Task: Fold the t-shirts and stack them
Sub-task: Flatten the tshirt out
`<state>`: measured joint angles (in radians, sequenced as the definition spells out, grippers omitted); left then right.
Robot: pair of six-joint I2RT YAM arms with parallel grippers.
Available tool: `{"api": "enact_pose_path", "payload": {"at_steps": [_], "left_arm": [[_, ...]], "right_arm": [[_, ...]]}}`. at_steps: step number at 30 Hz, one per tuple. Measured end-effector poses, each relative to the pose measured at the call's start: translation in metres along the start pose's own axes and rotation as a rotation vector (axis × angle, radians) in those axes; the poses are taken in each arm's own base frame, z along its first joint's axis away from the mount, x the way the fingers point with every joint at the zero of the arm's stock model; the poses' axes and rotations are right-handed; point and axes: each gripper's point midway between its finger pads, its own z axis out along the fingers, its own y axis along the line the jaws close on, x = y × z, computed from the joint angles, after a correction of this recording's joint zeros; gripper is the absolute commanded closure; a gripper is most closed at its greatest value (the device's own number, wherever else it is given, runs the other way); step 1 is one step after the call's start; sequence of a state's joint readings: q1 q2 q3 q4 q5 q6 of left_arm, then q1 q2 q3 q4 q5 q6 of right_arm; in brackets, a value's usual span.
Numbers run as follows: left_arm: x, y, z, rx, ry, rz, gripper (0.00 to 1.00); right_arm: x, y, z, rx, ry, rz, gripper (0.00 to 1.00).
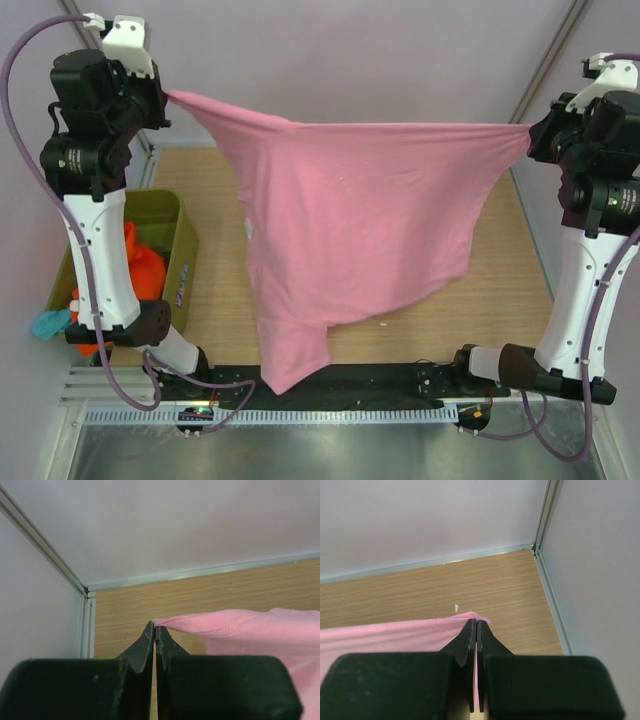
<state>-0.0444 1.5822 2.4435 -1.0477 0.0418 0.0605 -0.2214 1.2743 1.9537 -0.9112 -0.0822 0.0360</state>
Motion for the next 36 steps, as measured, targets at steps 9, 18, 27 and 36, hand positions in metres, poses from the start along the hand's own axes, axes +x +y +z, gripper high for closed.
{"api": "enact_pose_path", "payload": {"at_steps": [9, 18, 27, 36], "left_arm": [[-0.013, -0.002, -0.041, 0.0, -0.064, 0.027, 1.0], [-0.067, 0.002, -0.177, -0.048, -0.35, 0.084, 1.0], [-0.096, 0.011, -0.23, -0.114, -0.495, 0.11, 1.0], [-0.039, 0.015, -0.089, -0.085, -0.189, 0.181, 1.0]], "right_arm": [[-0.021, 0.005, -0.061, -0.012, -0.128, -0.073, 0.99], [-0.053, 0.016, -0.188, -0.013, -0.346, -0.138, 0.99], [-0.087, 0.022, -0.247, -0.011, -0.501, -0.162, 0.99], [-0.01, 0.006, -0.107, -0.011, -0.147, -0.133, 0.99]]}}
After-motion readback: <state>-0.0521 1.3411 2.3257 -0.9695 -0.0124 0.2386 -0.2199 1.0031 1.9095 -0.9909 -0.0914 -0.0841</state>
